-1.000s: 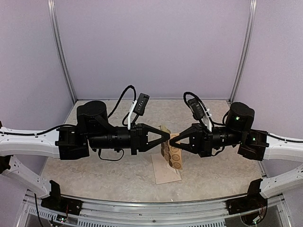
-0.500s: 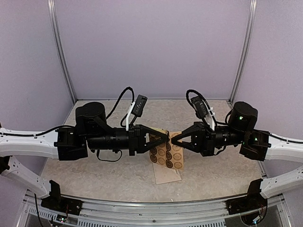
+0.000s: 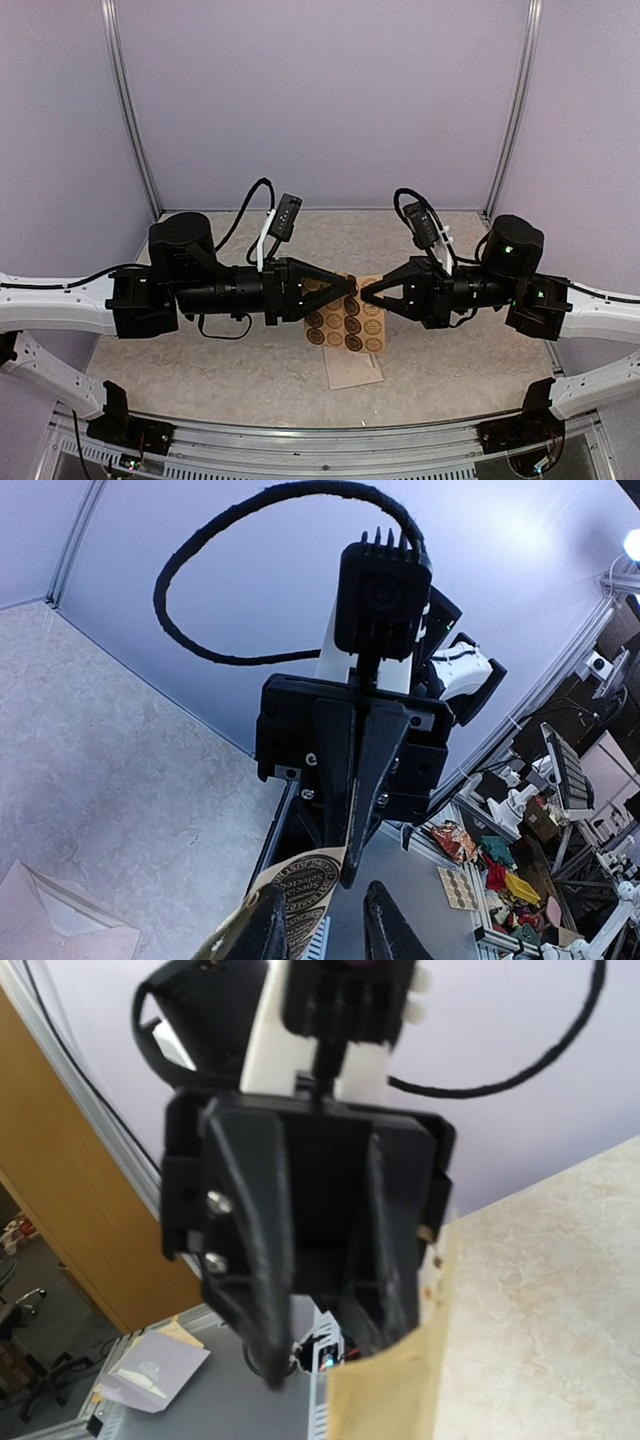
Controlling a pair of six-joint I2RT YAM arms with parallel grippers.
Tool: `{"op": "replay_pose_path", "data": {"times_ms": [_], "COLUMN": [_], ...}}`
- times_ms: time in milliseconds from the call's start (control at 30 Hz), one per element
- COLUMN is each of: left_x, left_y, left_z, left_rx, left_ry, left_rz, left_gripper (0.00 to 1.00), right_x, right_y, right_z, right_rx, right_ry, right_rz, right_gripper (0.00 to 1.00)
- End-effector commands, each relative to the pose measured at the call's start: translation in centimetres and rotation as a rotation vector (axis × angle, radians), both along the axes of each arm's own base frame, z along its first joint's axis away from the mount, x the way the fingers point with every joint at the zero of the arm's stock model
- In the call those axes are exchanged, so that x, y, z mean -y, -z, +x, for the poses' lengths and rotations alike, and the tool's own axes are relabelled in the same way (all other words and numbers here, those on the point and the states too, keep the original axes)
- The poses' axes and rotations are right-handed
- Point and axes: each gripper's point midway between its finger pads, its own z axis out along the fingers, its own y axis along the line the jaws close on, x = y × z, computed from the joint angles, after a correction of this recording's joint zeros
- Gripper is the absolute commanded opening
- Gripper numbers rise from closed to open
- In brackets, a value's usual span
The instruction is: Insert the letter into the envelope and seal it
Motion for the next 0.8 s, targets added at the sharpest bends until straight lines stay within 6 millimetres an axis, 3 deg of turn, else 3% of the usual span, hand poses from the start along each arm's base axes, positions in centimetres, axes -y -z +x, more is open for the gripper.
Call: {"op": "replay_pose_path", "data": {"times_ms": [0,767], "left_x": [-0.4,0.9], "left_y": [-0.7,-0.2], "left_z": [0.3,0.5], "left_rx": [0.014,0.01], "left_ry": [-0.016,-0.003], "left_rz": [-0.016,0.007], "left_gripper": [0.25,0.2], "right_x": [-0.3,-0.6], "right_y": [0.0,0.2], "right_z": [0.7,0.5], "right_rx": [0.001,-0.001], "right_ry": [0.027,0.0], "right_rz": [-0.014,-0.021], "right_gripper": [0.0,0.0]}}
